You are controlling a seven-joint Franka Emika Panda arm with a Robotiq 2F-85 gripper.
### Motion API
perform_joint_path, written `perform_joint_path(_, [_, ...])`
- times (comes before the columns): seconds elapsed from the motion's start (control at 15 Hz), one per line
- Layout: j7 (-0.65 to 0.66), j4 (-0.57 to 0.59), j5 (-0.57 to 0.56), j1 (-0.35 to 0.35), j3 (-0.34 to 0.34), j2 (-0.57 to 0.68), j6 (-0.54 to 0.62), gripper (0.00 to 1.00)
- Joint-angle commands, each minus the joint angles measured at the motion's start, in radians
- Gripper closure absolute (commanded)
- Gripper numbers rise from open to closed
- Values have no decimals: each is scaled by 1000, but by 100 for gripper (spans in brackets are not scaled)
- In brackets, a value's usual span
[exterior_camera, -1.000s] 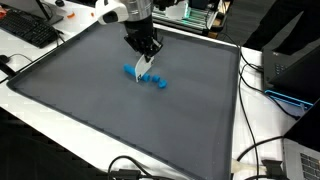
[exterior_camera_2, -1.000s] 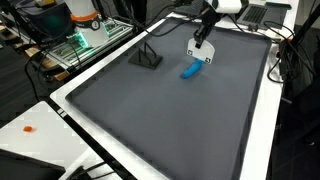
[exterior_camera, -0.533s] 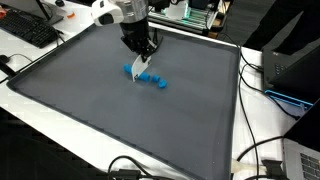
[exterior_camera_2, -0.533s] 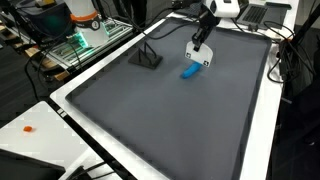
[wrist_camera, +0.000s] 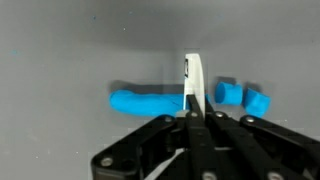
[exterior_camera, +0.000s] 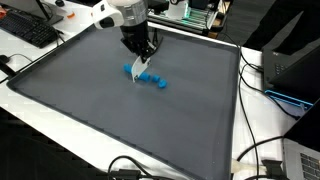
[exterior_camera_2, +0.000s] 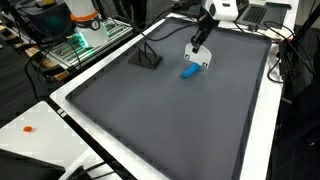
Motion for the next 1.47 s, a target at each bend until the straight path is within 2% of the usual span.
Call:
perform_joint_path(0.0, [-14,-13,-6,-7,3,21,20,99])
perform_joint_path(0.87, [-6,-41,6,-12,1,53,68,99])
perform_joint_path(1.4, [-18,-50,100,-36,22,30,14,99])
